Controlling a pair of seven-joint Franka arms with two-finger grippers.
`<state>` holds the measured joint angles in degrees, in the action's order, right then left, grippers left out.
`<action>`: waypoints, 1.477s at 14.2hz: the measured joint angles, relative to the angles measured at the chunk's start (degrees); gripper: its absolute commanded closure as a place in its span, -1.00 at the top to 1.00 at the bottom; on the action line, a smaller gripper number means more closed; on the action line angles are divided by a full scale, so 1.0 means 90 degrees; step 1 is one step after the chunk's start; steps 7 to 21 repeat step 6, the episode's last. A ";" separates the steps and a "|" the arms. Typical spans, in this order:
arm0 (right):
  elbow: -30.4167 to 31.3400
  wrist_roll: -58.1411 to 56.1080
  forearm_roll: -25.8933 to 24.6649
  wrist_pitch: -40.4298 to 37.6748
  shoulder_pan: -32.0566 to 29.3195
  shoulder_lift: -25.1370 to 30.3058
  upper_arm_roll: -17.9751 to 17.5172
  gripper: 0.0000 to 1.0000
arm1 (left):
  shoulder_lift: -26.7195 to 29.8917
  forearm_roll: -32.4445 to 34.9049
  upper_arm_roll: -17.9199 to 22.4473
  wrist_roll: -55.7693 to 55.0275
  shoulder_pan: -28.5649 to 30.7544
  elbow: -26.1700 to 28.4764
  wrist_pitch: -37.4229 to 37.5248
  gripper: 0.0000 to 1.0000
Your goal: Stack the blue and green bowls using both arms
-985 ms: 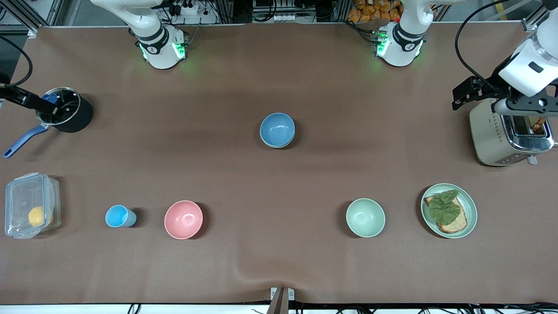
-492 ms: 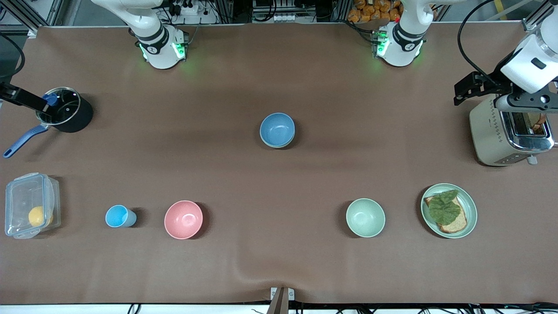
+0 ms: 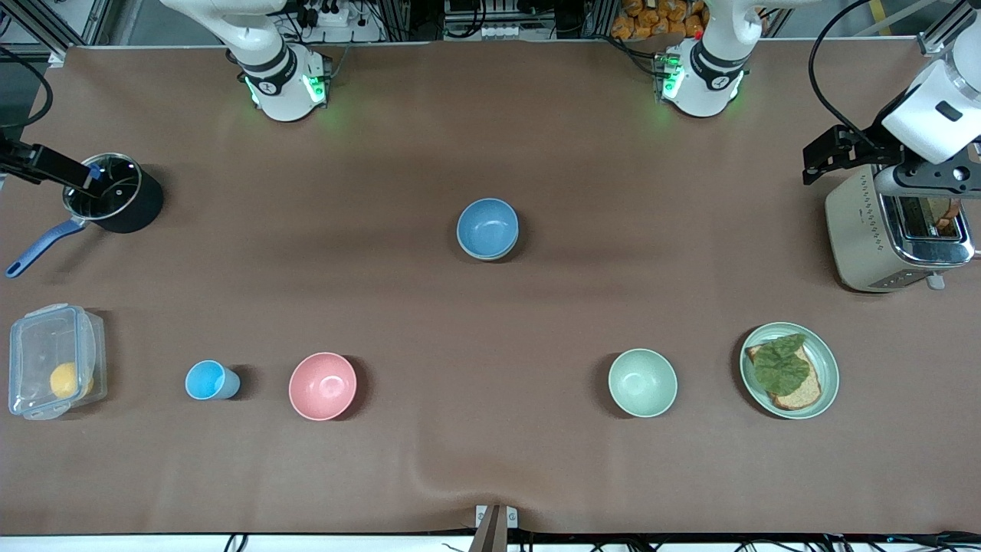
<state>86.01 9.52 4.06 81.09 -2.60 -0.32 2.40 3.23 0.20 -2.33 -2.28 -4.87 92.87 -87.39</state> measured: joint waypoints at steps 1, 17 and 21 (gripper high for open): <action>0.0000 0.0000 0.0000 0.0000 0.0000 0.0000 -0.0032 1.00 | 0.0000 0.0000 0.0000 0.0000 -0.0008 0.0000 0.0001 1.00; 0.0000 -0.0201 0.0000 -0.0015 0.0000 0.0000 -0.0068 1.00 | 0.0000 0.0000 0.0000 0.0000 -0.0015 0.0000 0.0030 1.00; 0.0000 -0.0201 0.0000 -0.0015 0.0000 0.0000 -0.0068 1.00 | 0.0000 0.0000 0.0000 0.0000 -0.0015 0.0000 0.0030 1.00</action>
